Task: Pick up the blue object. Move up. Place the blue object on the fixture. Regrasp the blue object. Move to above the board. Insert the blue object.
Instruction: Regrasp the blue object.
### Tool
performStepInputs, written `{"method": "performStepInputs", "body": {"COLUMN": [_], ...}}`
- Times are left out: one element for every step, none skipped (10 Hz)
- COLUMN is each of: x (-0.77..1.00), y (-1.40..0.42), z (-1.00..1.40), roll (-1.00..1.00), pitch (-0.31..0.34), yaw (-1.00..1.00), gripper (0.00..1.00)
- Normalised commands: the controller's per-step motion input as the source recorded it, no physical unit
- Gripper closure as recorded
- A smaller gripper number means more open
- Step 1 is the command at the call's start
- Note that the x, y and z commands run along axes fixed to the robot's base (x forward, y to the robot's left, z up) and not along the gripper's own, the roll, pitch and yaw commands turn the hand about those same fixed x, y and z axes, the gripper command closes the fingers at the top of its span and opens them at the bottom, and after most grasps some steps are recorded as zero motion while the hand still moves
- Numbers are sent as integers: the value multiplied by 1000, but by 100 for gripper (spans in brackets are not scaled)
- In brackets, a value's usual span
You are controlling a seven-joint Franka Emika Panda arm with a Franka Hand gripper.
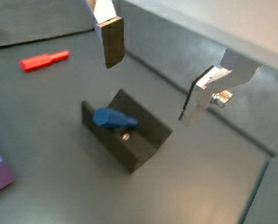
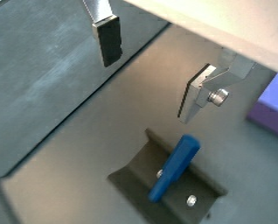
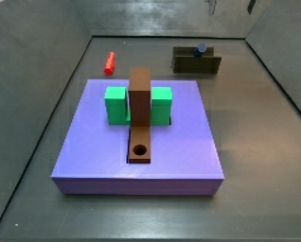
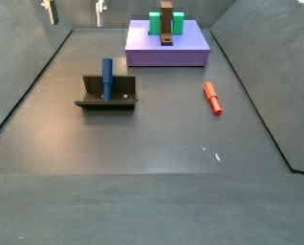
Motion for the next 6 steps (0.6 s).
{"method": "performStepInputs", "body": {"x": [0,0,0,0,0,0], "y": [0,0,0,0,0,0], "z": [37,46,-43,-3,0,-17], "roll": [1000,1000,1000,631,151,0], "pitch": [166,197,260,231,20,0], "yaw": [6,0,0,-69,0,0], "gripper": [0,0,0,0,0,0]}}
